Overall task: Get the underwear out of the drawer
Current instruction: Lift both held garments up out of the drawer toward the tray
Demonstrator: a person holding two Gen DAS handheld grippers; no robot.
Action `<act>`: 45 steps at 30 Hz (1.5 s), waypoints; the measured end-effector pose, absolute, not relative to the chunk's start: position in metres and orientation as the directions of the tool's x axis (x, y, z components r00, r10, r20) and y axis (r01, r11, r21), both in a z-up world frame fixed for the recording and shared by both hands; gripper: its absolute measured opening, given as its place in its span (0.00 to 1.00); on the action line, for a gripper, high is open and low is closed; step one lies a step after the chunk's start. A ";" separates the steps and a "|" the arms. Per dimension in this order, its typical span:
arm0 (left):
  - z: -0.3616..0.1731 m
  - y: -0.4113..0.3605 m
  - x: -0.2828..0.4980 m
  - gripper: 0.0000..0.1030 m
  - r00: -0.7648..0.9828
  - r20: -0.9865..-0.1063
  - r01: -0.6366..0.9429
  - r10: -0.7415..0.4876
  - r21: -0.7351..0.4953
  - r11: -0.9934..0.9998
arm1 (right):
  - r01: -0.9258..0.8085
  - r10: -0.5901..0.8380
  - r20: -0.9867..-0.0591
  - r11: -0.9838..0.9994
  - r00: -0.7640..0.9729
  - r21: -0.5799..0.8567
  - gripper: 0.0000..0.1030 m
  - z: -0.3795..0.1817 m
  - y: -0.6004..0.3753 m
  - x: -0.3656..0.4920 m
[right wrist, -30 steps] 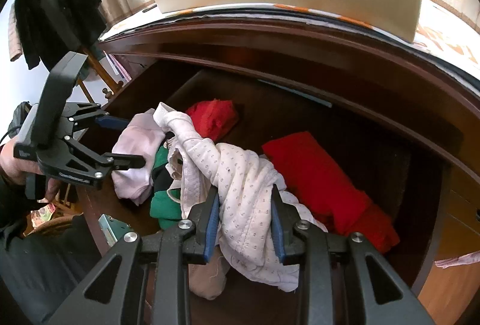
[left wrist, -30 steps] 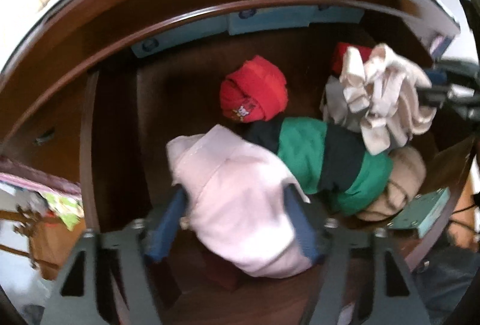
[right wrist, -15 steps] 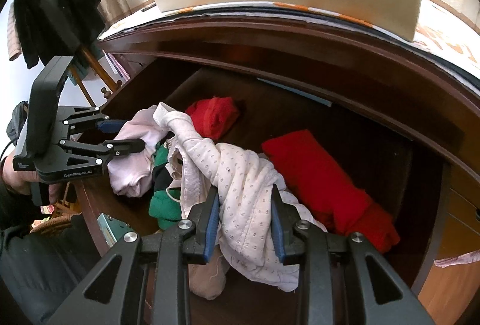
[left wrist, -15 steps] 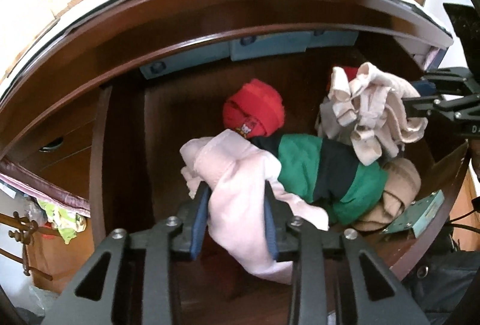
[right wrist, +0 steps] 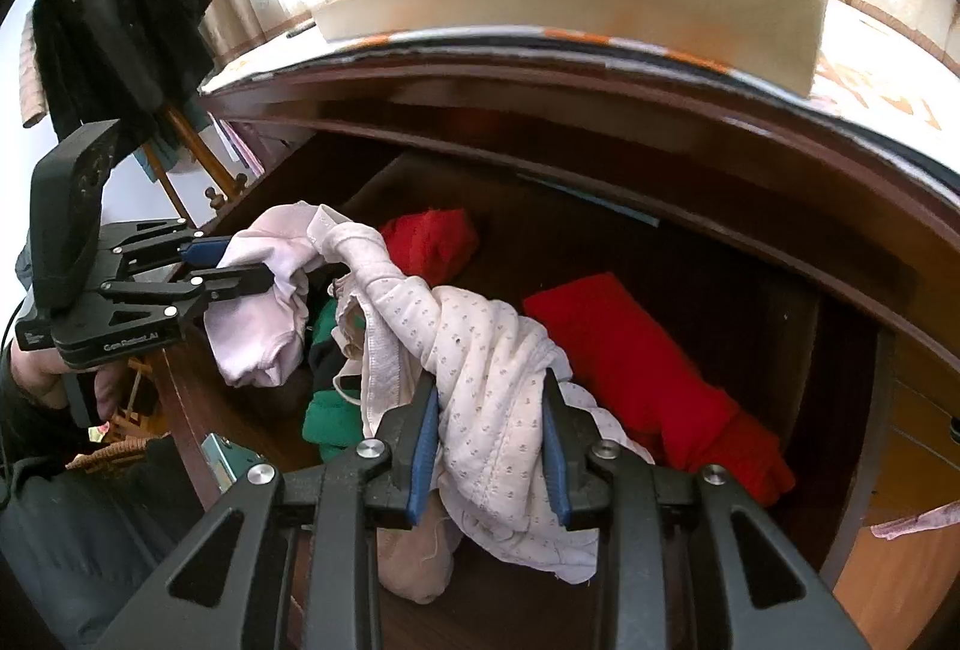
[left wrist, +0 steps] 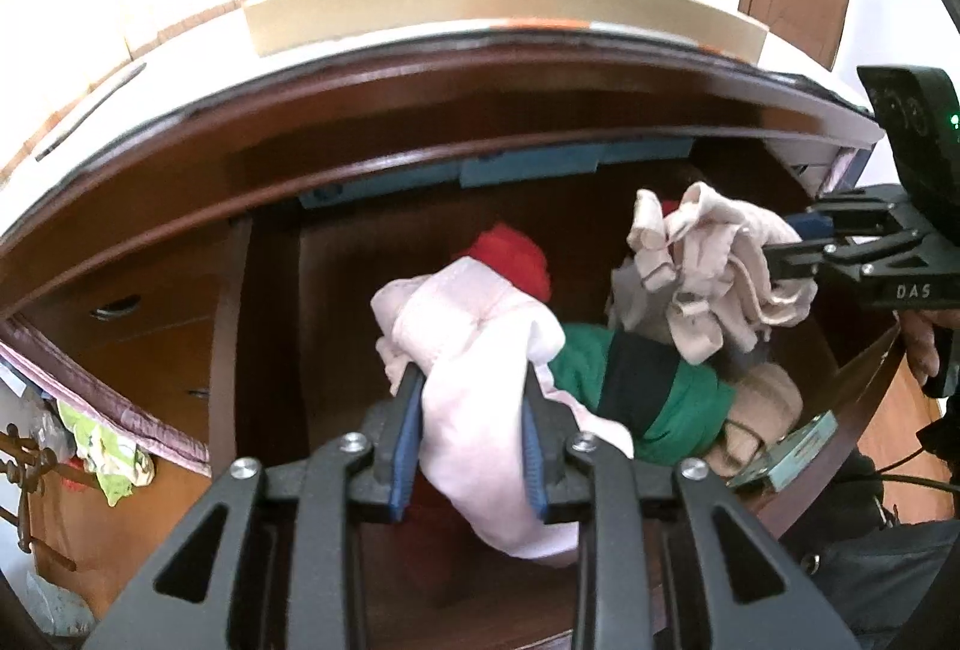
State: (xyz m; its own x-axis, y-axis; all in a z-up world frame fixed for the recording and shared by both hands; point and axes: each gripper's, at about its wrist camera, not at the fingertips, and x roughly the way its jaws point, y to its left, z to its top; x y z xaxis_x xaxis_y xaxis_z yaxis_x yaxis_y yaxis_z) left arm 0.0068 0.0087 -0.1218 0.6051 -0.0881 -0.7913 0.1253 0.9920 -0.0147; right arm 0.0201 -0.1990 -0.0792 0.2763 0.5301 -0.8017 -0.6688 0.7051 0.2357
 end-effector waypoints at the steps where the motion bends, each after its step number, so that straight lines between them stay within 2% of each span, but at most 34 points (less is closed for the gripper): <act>1: -0.120 0.008 0.006 0.26 0.612 -0.786 0.126 -0.089 -0.015 0.992 | -0.670 0.536 -0.796 0.704 0.281 0.237 0.31 -0.078 -0.200 0.019; 24: -0.105 0.005 -0.001 0.26 0.713 -0.697 0.090 -0.075 -0.015 0.996 | -0.669 0.581 -0.715 0.711 0.388 0.215 0.31 -0.063 -0.226 -0.005; 45: -0.102 0.000 -0.004 0.26 0.734 -0.674 0.101 -0.077 -0.004 0.995 | -0.648 0.543 -0.675 0.751 0.499 0.126 0.31 -0.052 -0.226 -0.026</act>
State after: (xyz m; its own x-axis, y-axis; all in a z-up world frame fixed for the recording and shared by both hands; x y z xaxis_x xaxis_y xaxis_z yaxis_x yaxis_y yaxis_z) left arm -0.0038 -0.0003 -0.1022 0.7344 -0.0767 -0.6744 0.1007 0.9949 -0.0035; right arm -0.0262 -0.2263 -0.0524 0.4986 0.5434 -0.6754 -0.6479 0.7512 0.1261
